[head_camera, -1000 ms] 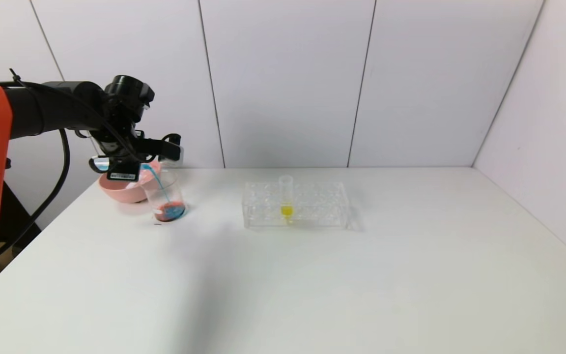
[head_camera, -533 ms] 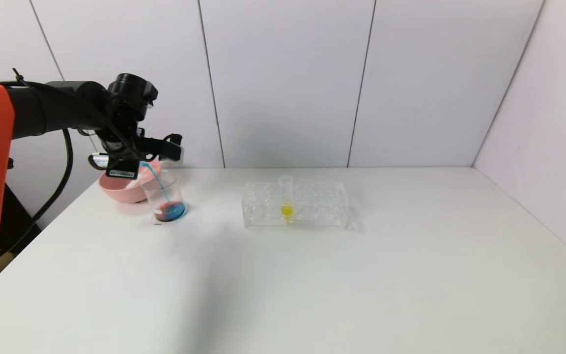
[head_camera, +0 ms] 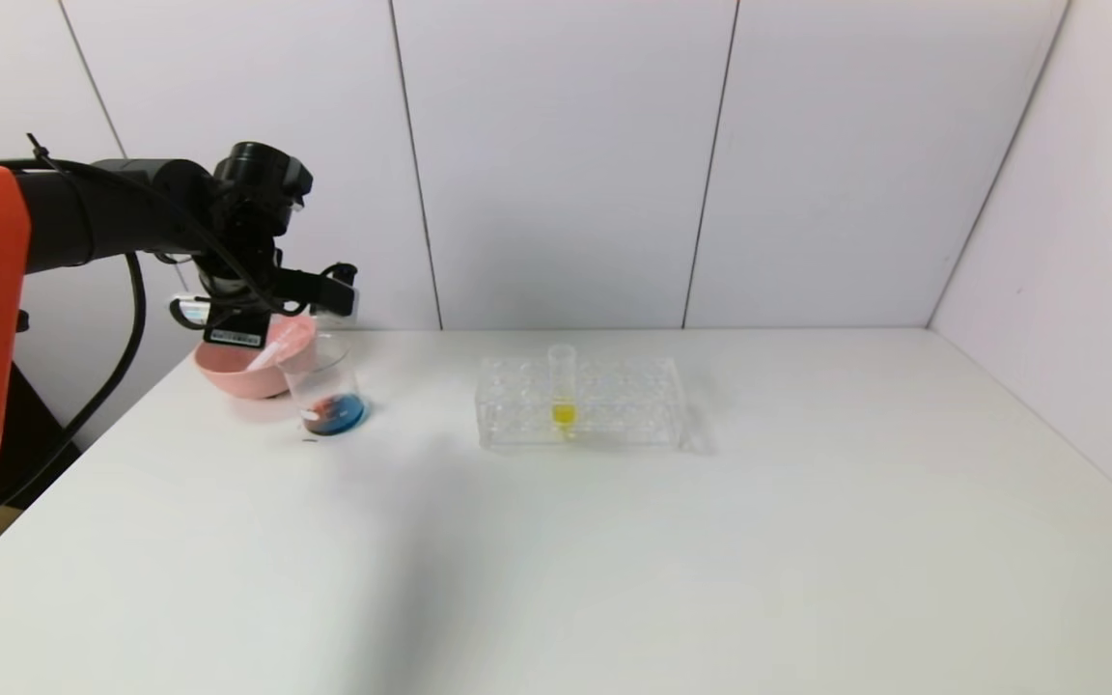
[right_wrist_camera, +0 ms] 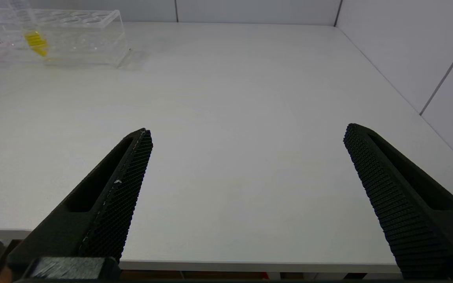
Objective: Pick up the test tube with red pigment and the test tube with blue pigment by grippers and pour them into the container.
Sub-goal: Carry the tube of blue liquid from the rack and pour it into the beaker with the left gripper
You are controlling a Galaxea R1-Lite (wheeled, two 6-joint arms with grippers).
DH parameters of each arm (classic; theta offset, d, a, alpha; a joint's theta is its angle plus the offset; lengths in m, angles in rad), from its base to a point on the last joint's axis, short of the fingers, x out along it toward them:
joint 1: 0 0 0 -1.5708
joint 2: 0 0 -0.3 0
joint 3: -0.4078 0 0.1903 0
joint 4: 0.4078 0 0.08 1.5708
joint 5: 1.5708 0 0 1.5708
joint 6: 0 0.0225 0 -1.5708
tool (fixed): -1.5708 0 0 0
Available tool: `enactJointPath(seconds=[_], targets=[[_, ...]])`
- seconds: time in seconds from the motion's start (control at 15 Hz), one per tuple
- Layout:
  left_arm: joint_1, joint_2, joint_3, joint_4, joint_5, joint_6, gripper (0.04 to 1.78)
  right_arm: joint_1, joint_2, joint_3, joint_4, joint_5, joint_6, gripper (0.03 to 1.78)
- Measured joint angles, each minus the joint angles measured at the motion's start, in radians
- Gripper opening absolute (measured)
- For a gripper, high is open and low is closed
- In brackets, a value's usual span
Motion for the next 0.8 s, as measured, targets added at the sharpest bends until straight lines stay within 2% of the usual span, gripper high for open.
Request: enactJointPath(seconds=[0.47,0.8], targets=[[-0.012,0.0,0.001,-0.013,0.076,0.004,0.5,0.0,0.0,0.0,0.0,0.0,0.0,1.78],[-0.013,0.0,0.001,-0.013,0.091,0.006,0.5,0.0,0.0,0.0,0.0,0.0,0.0,1.77]])
